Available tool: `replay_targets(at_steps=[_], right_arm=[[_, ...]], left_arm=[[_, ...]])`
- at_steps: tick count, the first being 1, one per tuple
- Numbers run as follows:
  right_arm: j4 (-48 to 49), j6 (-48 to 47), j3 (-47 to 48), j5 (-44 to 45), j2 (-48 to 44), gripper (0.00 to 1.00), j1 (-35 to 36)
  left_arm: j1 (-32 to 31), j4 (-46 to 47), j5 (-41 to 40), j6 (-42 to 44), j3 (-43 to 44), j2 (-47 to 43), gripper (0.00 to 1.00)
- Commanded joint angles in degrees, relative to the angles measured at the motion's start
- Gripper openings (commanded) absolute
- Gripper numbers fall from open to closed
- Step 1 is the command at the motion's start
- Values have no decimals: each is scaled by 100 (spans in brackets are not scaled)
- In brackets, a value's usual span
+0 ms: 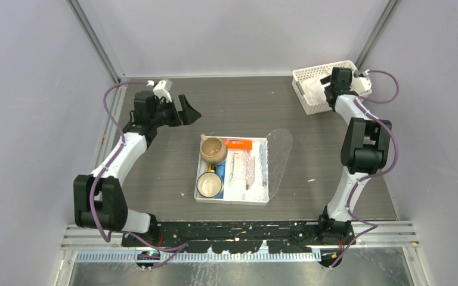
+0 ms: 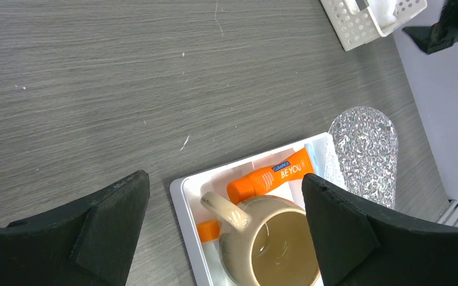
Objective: Prepare toiletry sets of a toothbrush and toothpaste on the tray
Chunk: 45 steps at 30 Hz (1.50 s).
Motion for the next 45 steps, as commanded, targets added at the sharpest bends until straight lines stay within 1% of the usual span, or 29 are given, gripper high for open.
replay_targets(at_steps=[1,2,3,4,6,7,10,11,13,16,19,21,22,23,24,26,30,33,35,37,39,41,43,44,45], right_arm=[[726,-998,149,-825,-947,100,240],[673,-1256,203,-1263,-1004,100,314],[831,-1504,212,-1819,-1026,100,383],[787,-1739,332,-2119,-1004,100,487],[285,-2277,855,-2871,-727,100,665],[-233,-2471,1260,-3178,-472,99,816],[-1100,-2976,2399,-3899,463,99,1038],[-1497,-3072,2730,-4039,765,100,1067],[-1806,-3205,3168,-4248,1245,100,1098],[-2362,-3377,3866,-4332,1971,100,1105],[-2980,-3538,4532,-4109,2477,100,1103],[-3134,-3601,4646,-3693,2601,100,1101],[-3196,-3622,4668,-3421,2629,100,1094],[-3281,-3630,4678,-2892,2640,100,1074],[-3339,-3630,4675,-2682,2632,100,1045],[-3344,-3583,4567,-1876,2550,100,974],[-2962,-3637,4410,-1470,2363,100,835],[-2815,-3744,4547,-1586,2330,100,812],[-2416,-3841,4238,-1713,1992,100,861],[-1813,-3974,3515,-1779,1361,100,984],[-1488,-4072,2916,-1631,728,100,1164],[-1704,-4158,2569,-1195,142,100,1445],[-2038,-4364,2131,-431,-488,100,1809],[-2067,-4385,1629,-80,-881,100,1997],[-1844,-4276,1218,162,-1282,100,2094]], left_arm=[[-82,61,-109,36,-122,-281,100],[-100,46,-152,42,-151,-309,100],[-111,34,-197,44,-177,-373,100],[-127,28,-248,44,-214,-414,100],[-157,-27,-400,44,-272,-494,100],[-167,-66,-480,32,-298,-521,100],[-178,-179,-675,-35,-376,-651,100],[-178,-179,-741,-61,-428,-712,100],[-178,-185,-847,-110,-491,-813,100],[-178,-292,-923,-114,-464,-855,100],[-178,-406,-989,-97,-456,-883,100],[-178,-401,-1000,-88,-487,-903,100],[-178,-386,-999,-81,-510,-899,100],[-178,-376,-1007,-64,-523,-880,100],[-178,-372,-993,-57,-533,-861,100],[-178,-366,-975,-37,-540,-811,100],[-178,-281,-946,-35,-574,-698,100],[-178,-232,-970,-35,-572,-593,100],[-178,-229,-1016,-43,-575,-564,100],[-178,-172,-1095,-79,-618,-599,100],[-178,-145,-1146,-124,-648,-696,100],[-182,-246,-1177,-140,-642,-890,100],[-178,-500,-1385,-159,-609,-1112,100],[-178,-606,-1439,-174,-611,-1249,100],[-182,-685,-1456,-183,-629,-1388,100]])
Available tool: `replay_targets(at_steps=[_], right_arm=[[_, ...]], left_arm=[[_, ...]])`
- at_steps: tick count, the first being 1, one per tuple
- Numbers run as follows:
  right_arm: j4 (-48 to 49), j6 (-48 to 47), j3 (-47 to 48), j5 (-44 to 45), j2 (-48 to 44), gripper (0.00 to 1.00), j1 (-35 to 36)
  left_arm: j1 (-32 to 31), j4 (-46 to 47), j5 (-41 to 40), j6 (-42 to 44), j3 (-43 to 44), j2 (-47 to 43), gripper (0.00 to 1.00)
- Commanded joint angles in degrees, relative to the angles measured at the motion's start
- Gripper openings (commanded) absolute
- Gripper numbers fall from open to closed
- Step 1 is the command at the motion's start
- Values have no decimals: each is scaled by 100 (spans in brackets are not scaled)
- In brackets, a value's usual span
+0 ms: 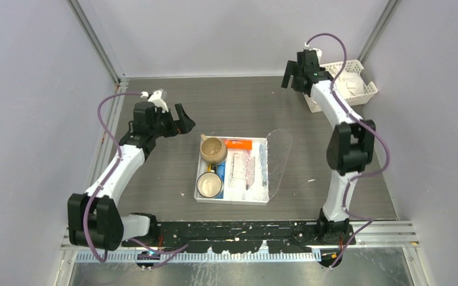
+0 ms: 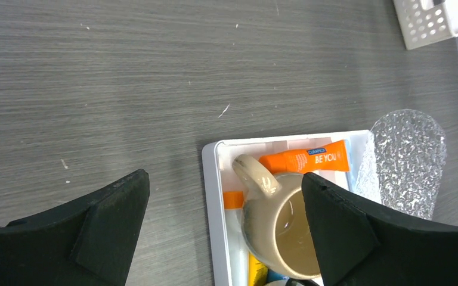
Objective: Prepare toiletry sets of a toothbrush and toothpaste on the tray
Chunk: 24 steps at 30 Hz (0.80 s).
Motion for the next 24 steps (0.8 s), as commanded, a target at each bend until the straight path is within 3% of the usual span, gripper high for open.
replay_targets(at_steps=[1,5,6,7,14,20,24], right_arm=[[523,341,-1729,1447,-2159,100,692],[730,1493,-3536,-209,-3405,99,-62],[726,1551,-3898,-662,-3597,93,-121],[708,1478,-4230,-961,-3804,80,-88],[1401,1368,-6660,-1149,-5338,82,326],[2001,1796,-7276,-2060,-5580,81,334],[2349,2007,-7549,-2198,-5632,81,337]], left_arm=[[-27,-238,-256,-80,-45,-805,100],[-36,-482,-276,-167,-355,-1389,100],[-36,-545,-264,-181,-423,-1518,100],[-36,-615,-255,-213,-499,-1684,100],[-51,-795,-61,-390,-809,-2225,100],[-160,-935,-18,-447,-805,-2352,100],[-236,-1032,-57,-445,-799,-2424,100]])
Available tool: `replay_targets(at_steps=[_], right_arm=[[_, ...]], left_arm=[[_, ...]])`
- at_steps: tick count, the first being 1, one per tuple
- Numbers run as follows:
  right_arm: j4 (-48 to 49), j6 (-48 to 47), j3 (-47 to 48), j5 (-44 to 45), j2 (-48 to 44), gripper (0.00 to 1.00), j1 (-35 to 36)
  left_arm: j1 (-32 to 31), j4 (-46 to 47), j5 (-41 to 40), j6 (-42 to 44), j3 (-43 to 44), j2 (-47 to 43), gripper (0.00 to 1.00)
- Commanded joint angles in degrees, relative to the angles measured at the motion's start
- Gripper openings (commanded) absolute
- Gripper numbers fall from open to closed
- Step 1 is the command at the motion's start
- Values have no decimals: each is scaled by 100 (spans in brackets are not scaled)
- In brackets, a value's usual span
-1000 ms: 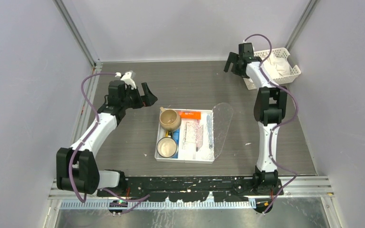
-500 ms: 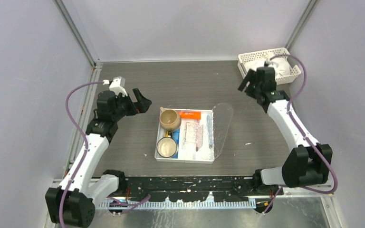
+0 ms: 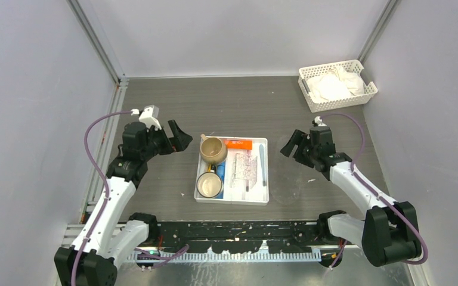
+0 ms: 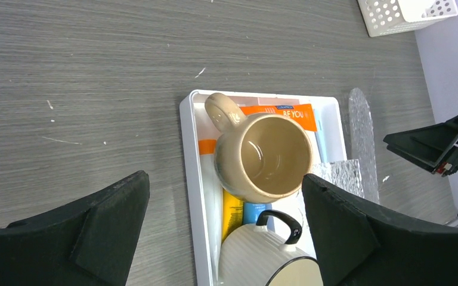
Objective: Prepare toiletry sets of a toothbrush and toothpaste on the tray
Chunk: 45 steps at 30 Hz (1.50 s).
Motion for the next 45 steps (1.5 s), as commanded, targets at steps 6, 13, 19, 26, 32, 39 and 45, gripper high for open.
replay_targets(at_steps=[6,13,19,26,32,39,45], right_arm=[[308,284,-32,-521,-15,82,31],[-1219,-142,928,373,87,78,733],[-1589,-18,986,1274,-129,68,2057],[-1153,53,888,1628,761,67,2588],[-772,52,1197,1832,2142,50,2813],[-753,263,1556,2049,2564,0,2929],[-1152,780,2328,3103,2643,0,2919]], left_arm=[[-79,-163,52,-53,39,-192,100],[-141,-20,55,-144,-40,-139,100],[-203,-124,-88,-95,-101,-149,100],[-219,-90,-60,-132,-183,-193,100],[-219,-380,-201,22,-113,-403,100],[-220,-499,-153,84,-56,-472,100],[-221,-521,-165,39,-83,-469,100]])
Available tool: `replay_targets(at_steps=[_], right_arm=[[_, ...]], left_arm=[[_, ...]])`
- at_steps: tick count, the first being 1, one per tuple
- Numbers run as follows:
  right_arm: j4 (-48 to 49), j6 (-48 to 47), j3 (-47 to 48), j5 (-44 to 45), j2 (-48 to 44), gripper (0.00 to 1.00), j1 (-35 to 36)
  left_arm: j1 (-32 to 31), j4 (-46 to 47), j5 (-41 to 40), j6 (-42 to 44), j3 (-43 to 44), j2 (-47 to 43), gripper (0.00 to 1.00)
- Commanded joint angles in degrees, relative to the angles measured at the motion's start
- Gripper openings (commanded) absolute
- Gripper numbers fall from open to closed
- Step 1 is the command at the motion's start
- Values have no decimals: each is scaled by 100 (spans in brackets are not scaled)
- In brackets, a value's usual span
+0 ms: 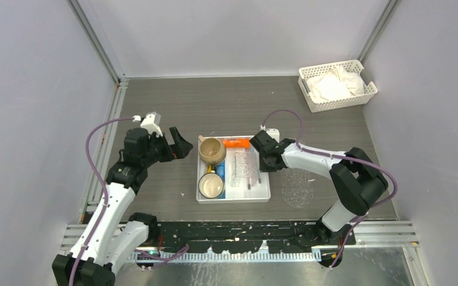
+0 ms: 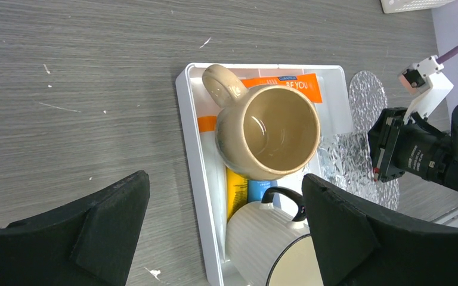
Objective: Prepare toiletry sets of a toothbrush and toothpaste on the tray
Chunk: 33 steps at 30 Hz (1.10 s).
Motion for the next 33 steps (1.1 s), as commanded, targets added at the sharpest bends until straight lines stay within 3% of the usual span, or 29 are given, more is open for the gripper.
replay_targets(at_steps=[1,9,17,23,29,33], right_arm=[[11,561,884,1279,125,0,-34],[-588,2119,2260,2192,1207,0,-269],[-436,3007,2793,2068,1950,0,-654],[38,2215,3455,1340,2669,0,-1121],[-193,394,4669,819,3278,0,-1447],[-329,-555,4883,825,3383,0,-1599]], left_arm=[[-27,-26,-17,59,115,-108,100],[-23,-230,-204,55,135,-286,100],[-23,-373,-267,108,112,-366,100],[-23,-246,-234,81,39,-285,100],[-25,-106,-178,50,-24,-172,100],[-23,29,-173,16,-112,-81,100]])
